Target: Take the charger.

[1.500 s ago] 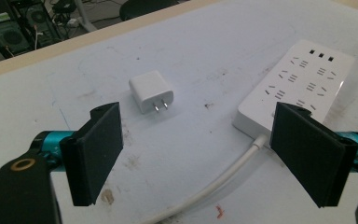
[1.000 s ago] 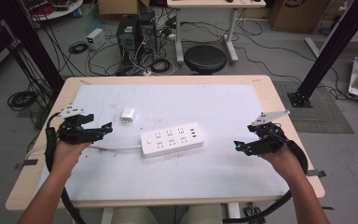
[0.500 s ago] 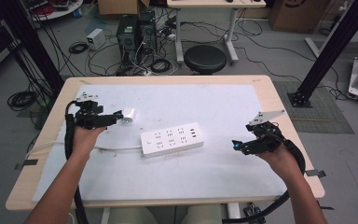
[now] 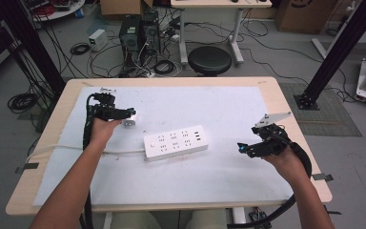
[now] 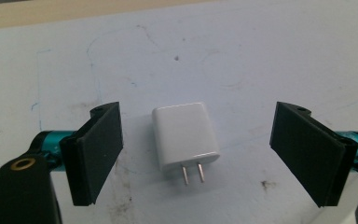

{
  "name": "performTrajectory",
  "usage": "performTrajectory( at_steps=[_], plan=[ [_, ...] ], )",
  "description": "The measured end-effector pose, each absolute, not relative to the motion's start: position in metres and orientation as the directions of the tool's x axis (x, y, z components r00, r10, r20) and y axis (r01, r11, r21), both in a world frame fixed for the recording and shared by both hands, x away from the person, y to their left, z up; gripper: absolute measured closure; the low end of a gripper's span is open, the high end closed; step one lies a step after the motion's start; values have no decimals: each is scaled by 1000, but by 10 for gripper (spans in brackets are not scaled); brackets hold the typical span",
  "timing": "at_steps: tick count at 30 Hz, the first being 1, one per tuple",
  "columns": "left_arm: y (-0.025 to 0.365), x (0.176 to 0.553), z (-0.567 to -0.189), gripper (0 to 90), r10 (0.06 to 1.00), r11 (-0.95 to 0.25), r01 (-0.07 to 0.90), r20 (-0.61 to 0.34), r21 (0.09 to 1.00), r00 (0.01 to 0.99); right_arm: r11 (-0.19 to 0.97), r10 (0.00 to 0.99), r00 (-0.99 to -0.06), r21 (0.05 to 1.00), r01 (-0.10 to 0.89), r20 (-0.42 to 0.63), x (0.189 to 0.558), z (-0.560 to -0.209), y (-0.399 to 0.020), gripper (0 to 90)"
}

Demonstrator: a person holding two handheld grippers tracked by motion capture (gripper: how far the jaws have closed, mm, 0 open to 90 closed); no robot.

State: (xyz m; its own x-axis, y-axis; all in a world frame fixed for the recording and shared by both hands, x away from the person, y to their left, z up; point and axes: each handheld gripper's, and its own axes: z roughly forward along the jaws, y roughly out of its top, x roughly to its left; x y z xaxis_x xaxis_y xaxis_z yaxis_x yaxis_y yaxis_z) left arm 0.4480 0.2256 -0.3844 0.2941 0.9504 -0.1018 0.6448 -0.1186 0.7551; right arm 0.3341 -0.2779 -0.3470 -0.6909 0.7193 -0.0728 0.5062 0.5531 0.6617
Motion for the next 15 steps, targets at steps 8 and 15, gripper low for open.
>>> performTrajectory(
  at_steps=[8, 15],
  plan=[
    [225, 461, -405, 171, 959, -124, 703, -98, 701, 267, 544, 727, -684, 662, 516, -65, 336, -347, -280, 198],
    [222, 470, -421, 171, 962, -132, 729, -92, 672, 259, 545, 728, -682, 657, 521, -63, 338, -348, -280, 198]
  ],
)
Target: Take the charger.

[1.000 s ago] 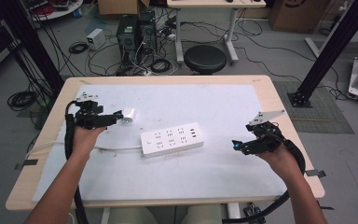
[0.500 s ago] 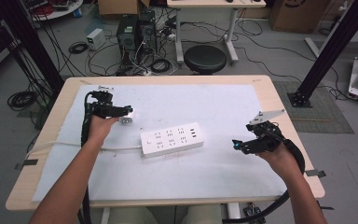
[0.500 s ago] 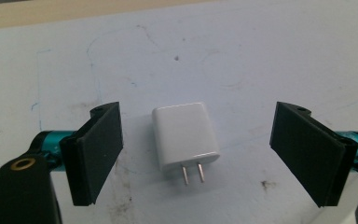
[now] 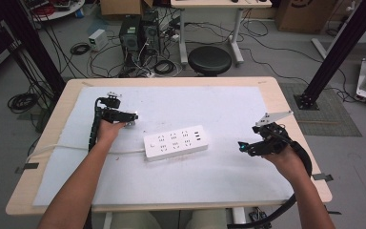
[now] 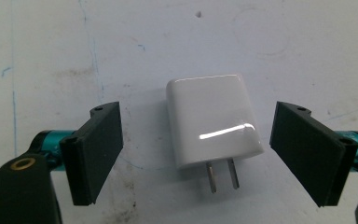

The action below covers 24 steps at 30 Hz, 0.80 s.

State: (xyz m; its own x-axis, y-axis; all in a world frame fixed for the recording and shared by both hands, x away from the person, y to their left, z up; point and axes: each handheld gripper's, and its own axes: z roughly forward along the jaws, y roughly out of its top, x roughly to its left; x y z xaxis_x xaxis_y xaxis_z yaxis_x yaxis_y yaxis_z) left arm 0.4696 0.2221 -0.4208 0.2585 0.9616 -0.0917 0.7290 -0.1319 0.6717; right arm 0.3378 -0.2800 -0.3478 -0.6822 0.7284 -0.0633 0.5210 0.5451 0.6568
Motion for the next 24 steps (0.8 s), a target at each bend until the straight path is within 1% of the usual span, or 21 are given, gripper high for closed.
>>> performTrajectory(
  at_steps=[8, 13, 14, 17, 24],
  plan=[
    [217, 476, -436, 171, 960, -149, 747, -86, 648, 266, 545, 730, -680, 656, 523, -65, 339, -349, -280, 198],
    [212, 476, -440, 171, 963, -173, 738, -45, 652, 265, 540, 734, -677, 652, 532, -56, 339, -351, -281, 197],
    [212, 475, -440, 180, 961, -189, 736, -31, 650, 274, 541, 735, -676, 648, 536, -55, 339, -352, -281, 198],
    [213, 474, -440, 201, 961, -190, 731, -28, 655, 274, 543, 733, -677, 649, 533, -57, 340, -353, -281, 198],
    [214, 469, -439, 331, 960, -205, 719, -5, 664, 279, 544, 733, -678, 647, 534, -56, 341, -354, -281, 198]
  ],
)
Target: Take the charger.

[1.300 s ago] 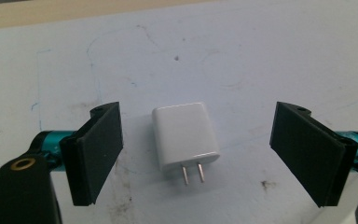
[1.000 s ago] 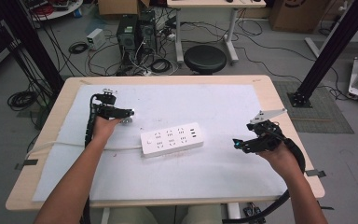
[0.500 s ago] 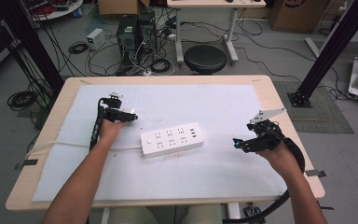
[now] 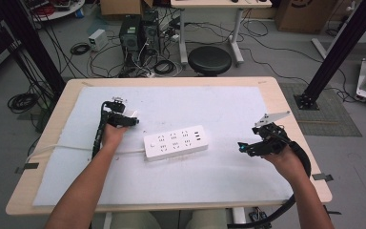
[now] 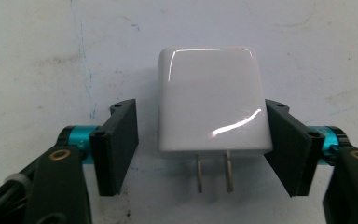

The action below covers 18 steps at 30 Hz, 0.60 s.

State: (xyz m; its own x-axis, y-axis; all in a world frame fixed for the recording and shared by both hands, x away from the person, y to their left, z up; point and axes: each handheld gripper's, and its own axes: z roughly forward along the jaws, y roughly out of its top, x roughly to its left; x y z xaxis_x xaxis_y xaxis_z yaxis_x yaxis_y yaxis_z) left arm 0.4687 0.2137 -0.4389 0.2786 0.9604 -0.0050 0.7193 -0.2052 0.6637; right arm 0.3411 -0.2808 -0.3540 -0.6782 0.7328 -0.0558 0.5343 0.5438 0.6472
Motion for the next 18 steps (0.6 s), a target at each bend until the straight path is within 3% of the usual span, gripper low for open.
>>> performTrajectory(
  at_steps=[5, 18],
  plan=[
    [212, 466, -439, 423, 956, -218, 707, 1, 672, 293, 545, 732, -679, 646, 535, -54, 341, -354, -280, 198],
    [219, 455, -432, 425, 948, -201, 668, -31, 717, 318, 547, 726, -685, 647, 531, -51, 340, -355, -280, 198]
  ],
)
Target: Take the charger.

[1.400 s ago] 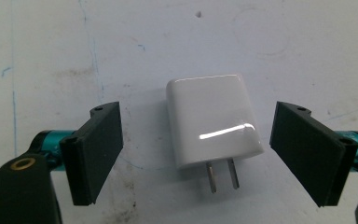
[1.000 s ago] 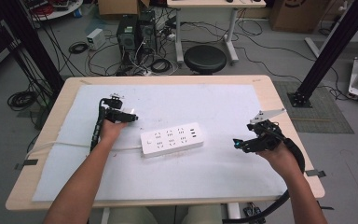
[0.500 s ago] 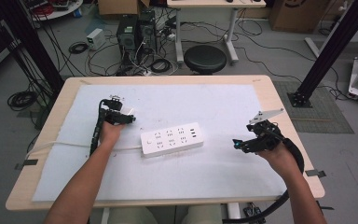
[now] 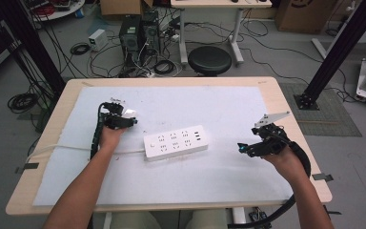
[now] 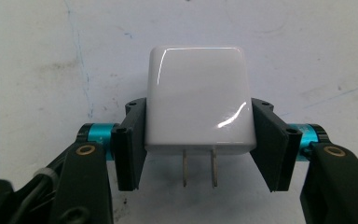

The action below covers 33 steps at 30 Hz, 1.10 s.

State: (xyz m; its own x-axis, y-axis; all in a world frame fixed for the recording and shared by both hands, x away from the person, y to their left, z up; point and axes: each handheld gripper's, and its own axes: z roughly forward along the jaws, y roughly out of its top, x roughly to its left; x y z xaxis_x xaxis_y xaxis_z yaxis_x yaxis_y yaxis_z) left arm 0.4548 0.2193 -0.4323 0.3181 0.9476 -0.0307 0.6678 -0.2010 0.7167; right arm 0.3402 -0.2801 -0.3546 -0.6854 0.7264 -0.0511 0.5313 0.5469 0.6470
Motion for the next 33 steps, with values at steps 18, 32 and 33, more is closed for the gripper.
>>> performTrajectory(
  at_steps=[18, 32, 33],
  plan=[
    [235, 396, -393, 427, 903, -190, 492, -44, 850, 427, 553, 708, -704, 662, 506, -54, 330, -351, -275, 197],
    [226, 345, -361, 427, 824, -267, 351, 23, 898, 567, 558, 695, -717, 670, 489, -56, 327, -351, -268, 198],
    [225, 343, -359, 427, 819, -269, 345, 26, 899, 573, 558, 694, -718, 671, 488, -55, 326, -350, -268, 197]
  ],
)
